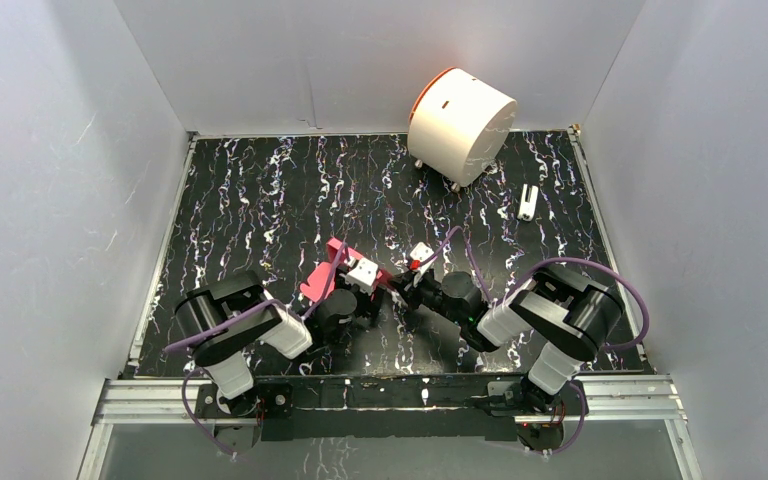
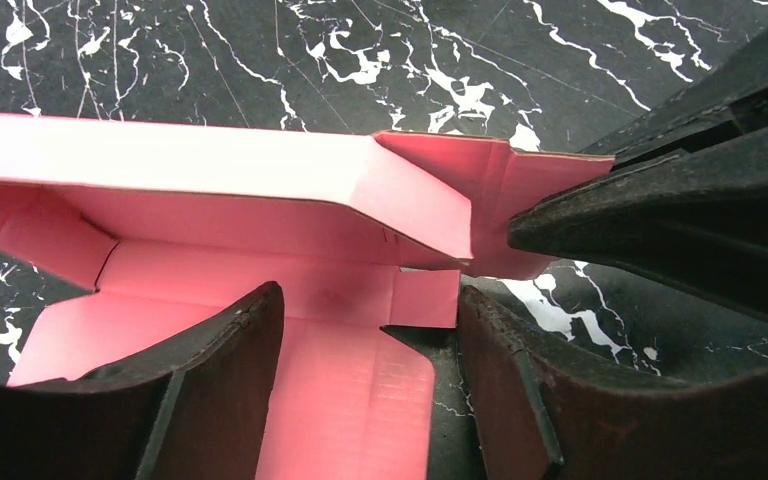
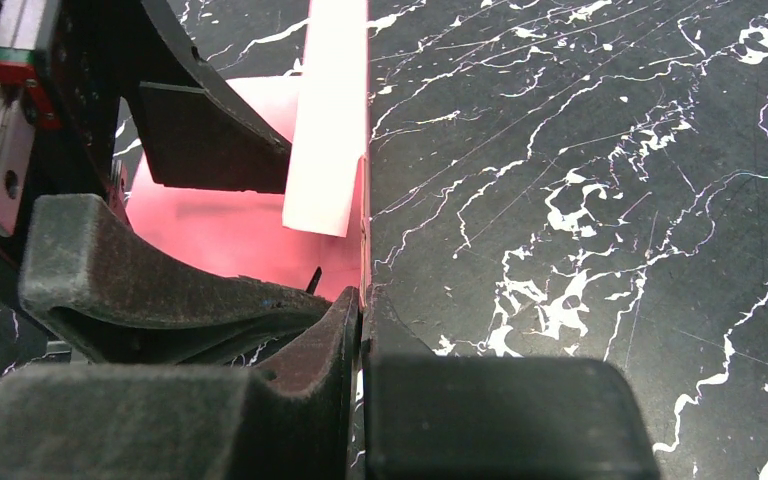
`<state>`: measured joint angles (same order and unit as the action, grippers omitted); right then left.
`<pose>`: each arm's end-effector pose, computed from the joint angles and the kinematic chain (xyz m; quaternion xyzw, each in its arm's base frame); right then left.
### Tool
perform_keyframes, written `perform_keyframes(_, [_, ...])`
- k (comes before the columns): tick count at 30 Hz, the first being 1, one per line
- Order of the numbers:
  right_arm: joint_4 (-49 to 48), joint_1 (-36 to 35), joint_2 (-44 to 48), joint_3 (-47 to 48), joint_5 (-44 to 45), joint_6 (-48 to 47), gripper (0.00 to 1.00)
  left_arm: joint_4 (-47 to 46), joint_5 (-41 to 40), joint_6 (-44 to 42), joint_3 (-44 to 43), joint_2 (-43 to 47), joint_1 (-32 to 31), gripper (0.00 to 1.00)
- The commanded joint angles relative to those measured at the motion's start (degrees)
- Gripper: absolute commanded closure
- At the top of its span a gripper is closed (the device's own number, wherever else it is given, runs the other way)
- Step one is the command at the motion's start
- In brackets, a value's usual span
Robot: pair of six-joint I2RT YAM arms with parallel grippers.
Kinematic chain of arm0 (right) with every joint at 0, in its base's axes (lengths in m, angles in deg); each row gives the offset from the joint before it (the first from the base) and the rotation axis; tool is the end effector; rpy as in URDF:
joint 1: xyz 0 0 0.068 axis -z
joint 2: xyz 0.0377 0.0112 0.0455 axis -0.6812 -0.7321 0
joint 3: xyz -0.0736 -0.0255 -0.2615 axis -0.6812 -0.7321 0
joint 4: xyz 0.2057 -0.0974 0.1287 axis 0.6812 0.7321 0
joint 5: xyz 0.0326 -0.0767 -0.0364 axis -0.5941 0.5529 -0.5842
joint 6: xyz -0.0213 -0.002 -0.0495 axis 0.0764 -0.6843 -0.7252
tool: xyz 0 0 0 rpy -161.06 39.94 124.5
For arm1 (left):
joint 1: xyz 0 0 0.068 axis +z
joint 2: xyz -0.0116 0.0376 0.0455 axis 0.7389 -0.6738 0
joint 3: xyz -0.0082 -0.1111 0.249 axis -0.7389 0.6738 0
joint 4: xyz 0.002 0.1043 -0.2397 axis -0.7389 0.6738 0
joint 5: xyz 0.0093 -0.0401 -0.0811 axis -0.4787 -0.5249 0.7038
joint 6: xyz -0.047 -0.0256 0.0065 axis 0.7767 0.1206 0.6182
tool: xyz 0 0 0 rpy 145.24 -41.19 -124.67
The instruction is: Fold the paper box
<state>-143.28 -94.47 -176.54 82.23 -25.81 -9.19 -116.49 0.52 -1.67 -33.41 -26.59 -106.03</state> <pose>0.1633 0.2047 0.1407 -0.3075 0.6719 0.2962 0.6052 0.1522 -0.2145 0.1258 0.1952 0.7406 -0.1572 0.6235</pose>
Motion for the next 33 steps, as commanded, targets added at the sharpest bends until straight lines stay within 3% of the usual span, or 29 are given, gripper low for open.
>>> perform_keyframes(1, [-4.28,0.42,0.43,-0.08,-0.24,0.43,0.9,-3.52,-4.81,-1.28,-0.89,0.65,-0.32,0.41])
perform_keyframes(5, [-4.53,0.47,0.17,-0.22,-0.42,0.39,0.9,-3.7,-5.63,-0.09,-0.55,2.31,-0.32,0.51])
perform_keyframes(9, [-4.63,0.46,0.38,-0.46,-0.42,0.41,0.91,-3.71,-7.32,0.52,-0.55,2.52,-0.24,0.68])
perform_keyframes(13, [-4.55,0.55,0.61,-0.5,-0.42,0.4,0.91,-3.63,-8.26,1.18,-0.77,0.96,-0.05,0.74])
perform_keyframes(21, [-4.55,0.63,0.68,-0.58,-0.42,0.28,0.9,-3.44,-8.51,4.54,-0.07,0.51,1.46,0.73])
perform_keyframes(24, [-4.47,0.79,0.85,-0.36,-0.42,0.11,0.9,-2.97,-5.88,6.15,0.67,2.49,1.51,0.67])
perform_keyframes(33, [-1.22,2.04,3.22,-0.08,-0.39,-1.46,0.9,15.62,2.08,14.78,2.46,26.26,4.64,0.48])
